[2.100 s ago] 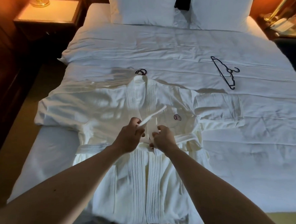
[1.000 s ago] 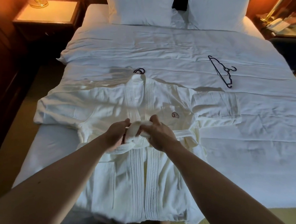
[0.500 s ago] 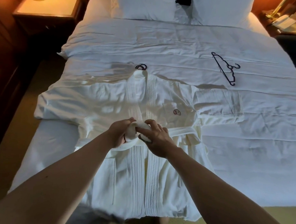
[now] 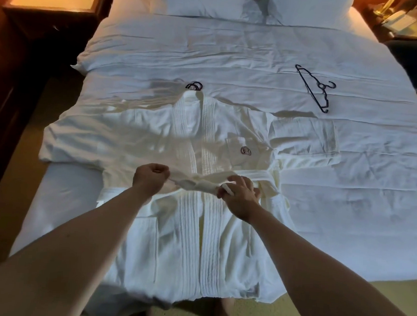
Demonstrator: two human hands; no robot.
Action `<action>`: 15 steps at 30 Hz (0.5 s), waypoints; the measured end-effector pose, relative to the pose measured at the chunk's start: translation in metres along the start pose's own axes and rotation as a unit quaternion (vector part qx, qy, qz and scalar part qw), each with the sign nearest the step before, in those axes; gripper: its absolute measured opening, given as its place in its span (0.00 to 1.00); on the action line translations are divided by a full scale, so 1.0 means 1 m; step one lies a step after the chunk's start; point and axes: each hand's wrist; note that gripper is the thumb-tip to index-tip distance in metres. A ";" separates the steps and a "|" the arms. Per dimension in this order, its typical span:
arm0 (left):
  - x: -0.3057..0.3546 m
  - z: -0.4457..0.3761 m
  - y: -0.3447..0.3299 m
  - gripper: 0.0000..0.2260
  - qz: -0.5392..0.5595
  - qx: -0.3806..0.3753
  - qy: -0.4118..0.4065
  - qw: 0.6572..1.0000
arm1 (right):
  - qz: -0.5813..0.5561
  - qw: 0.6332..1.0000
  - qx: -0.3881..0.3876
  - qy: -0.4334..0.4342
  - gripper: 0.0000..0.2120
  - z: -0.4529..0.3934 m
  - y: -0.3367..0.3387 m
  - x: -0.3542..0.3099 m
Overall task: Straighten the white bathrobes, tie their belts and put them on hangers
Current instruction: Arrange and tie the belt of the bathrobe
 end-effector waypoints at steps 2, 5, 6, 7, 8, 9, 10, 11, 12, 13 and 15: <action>-0.007 0.005 -0.001 0.11 -0.060 -0.025 -0.040 0.997 | -0.044 0.998 -0.026 0.023 0.13 0.001 0.003 -0.001; -0.024 0.012 0.004 0.16 -0.182 0.039 -0.096 0.978 | -0.212 0.974 0.081 0.024 0.27 0.001 0.005 0.000; -0.032 0.013 0.010 0.16 -0.209 0.086 -0.112 0.968 | -0.227 0.966 0.126 0.004 0.28 -0.001 0.007 0.006; -0.038 0.014 0.018 0.15 -0.231 0.135 -0.115 0.957 | -0.209 0.965 0.157 -0.028 0.26 -0.005 0.008 0.014; -0.043 0.015 0.026 0.15 -0.248 0.175 -0.106 0.947 | -0.168 0.967 0.176 -0.074 0.22 -0.008 0.010 0.024; -0.048 0.017 0.032 0.16 -0.260 0.204 -0.087 0.940 | -0.126 0.967 0.184 -0.120 0.21 -0.012 0.011 0.034; -0.052 0.019 0.039 0.16 -0.268 0.220 -0.060 0.936 | -0.097 0.965 0.184 -0.159 0.22 -0.014 0.012 0.042; -0.055 0.021 0.043 0.17 -0.270 0.233 -0.029 0.934 | -0.082 0.964 0.175 -0.184 0.24 -0.018 0.013 0.050; -0.058 0.022 0.048 0.17 -0.271 0.240 -0.001 0.932 | -0.079 0.962 0.165 -0.202 0.26 -0.021 0.015 0.055; -0.062 0.023 0.052 0.18 -0.269 0.246 0.025 0.931 | -0.080 0.961 0.153 -0.215 0.28 -0.025 0.016 0.060; -0.070 0.021 0.060 0.20 -0.253 0.253 0.075 0.931 | -0.072 0.963 0.131 -0.225 0.31 -0.036 0.020 0.067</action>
Point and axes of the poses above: each hand's wrist, its own z-axis away from the middle knuckle, its own y-axis out of the back of the hand, x = y × z, and after that the axes turned 10 degrees about -x, right-handed
